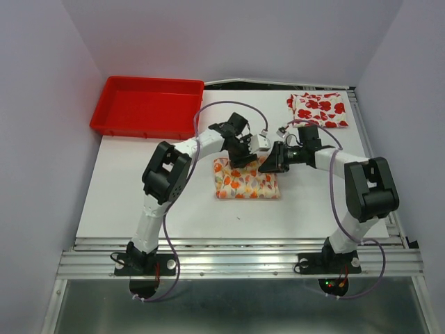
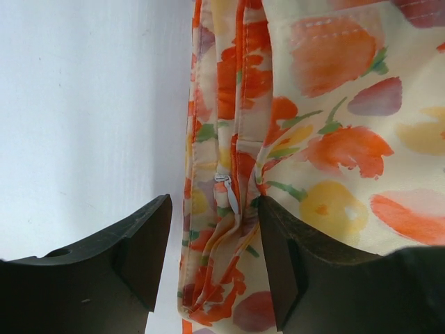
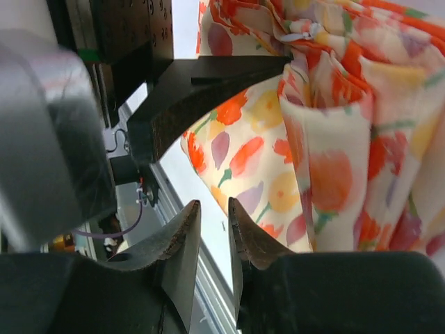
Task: Fold and stack the skirts
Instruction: Fold the skirt
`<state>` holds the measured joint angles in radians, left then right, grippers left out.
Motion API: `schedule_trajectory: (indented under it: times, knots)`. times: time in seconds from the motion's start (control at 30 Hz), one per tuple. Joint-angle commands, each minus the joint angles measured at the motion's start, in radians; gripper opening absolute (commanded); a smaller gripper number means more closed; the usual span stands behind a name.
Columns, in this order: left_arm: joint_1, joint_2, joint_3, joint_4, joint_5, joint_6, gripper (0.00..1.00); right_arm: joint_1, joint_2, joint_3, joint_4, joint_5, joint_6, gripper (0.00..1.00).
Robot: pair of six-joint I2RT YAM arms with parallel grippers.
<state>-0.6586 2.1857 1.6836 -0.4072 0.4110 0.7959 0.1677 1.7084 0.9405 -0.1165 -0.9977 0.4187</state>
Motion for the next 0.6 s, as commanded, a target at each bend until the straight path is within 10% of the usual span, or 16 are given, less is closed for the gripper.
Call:
schedule_trajectory:
  times: [0.0,0.37,0.57]
  knots:
    - [0.008,0.025,0.063,-0.042,0.015,0.005,0.64,0.035,0.077,0.061,0.052,0.082,-0.007,0.26]
    - [0.089,-0.081,0.117,-0.052,0.014,-0.078,0.65,0.035,0.166,-0.019,0.258,0.191,0.066,0.23]
    - [0.165,-0.3,0.021,0.08,0.057,-0.309,0.98,0.035,0.188,0.004,0.264,0.174,0.089,0.23]
